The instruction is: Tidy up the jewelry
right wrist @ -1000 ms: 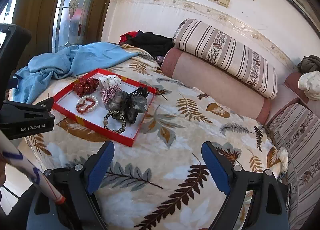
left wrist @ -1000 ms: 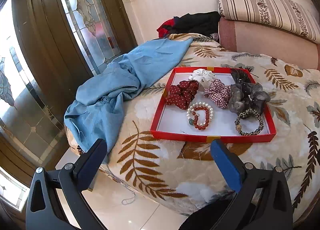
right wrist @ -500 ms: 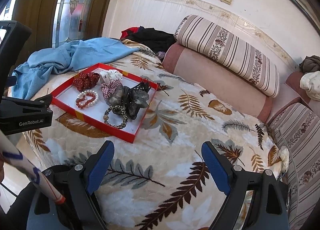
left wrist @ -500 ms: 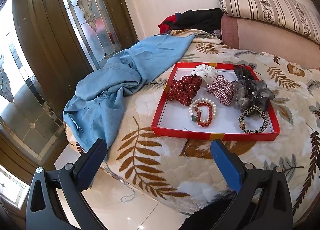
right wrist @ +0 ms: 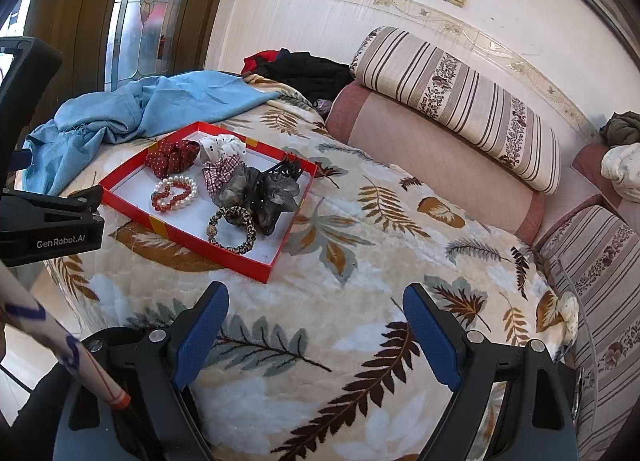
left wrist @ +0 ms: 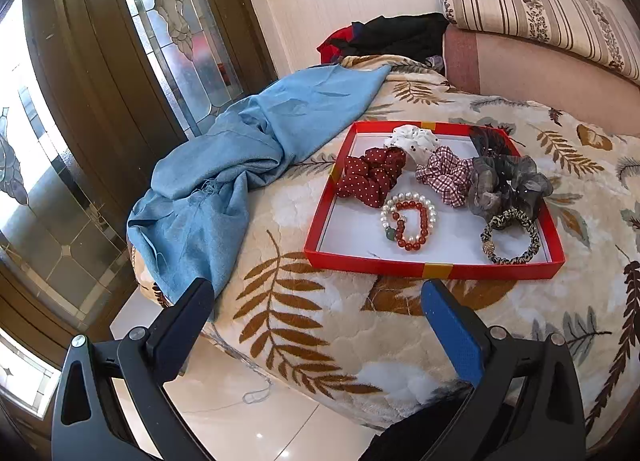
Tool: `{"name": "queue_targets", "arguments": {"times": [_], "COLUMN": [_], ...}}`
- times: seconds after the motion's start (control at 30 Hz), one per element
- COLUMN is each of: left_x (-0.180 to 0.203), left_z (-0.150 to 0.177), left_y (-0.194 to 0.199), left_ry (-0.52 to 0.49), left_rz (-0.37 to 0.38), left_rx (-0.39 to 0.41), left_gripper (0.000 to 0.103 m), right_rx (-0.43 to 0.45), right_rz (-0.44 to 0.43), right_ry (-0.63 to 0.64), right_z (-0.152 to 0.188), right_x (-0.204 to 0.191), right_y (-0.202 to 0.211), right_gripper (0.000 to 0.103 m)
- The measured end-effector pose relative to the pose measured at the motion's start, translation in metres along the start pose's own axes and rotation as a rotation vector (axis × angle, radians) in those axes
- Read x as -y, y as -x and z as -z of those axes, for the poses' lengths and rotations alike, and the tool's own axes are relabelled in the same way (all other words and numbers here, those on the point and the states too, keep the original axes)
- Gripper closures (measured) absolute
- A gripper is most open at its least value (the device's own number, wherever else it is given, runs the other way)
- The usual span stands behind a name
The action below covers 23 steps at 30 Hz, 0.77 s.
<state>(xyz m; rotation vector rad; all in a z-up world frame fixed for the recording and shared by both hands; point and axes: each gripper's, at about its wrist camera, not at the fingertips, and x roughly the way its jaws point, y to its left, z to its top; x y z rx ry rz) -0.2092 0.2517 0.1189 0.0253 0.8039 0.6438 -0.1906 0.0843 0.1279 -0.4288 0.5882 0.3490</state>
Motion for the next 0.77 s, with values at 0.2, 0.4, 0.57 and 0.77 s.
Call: {"name": "queue_targets", "arguments": {"times": [0.2,0.4,0.57,0.77], "left_x": [0.001,0.001,-0.001,0.005], "left_z": [0.0,0.0,-0.003,-0.012], "left_y": [0.0,-0.001,0.0,0.014], "left_ry": [-0.001,0.002,0.015,-0.006], "left_rz": [-0.004,-0.004,0.021,0.062], "left_rx": [0.002,-0.002,-0.008,0.038], "left_gripper": [0.0,0.0,0.0,0.0], "right_rx": [-0.001,-0.002,-0.002,-0.013], "right_rz": [0.002,0.001,0.001,-0.002], "right_ry": [-0.001,0.0,0.0,-0.056], "right_z": [0.001,0.0,0.001,0.009], "right_x": [0.0,0.0,0.0,0.018], "right_y": [0.0,-0.001,-0.001,-0.006], "right_gripper": [0.011,0.011,0.011,0.011]}}
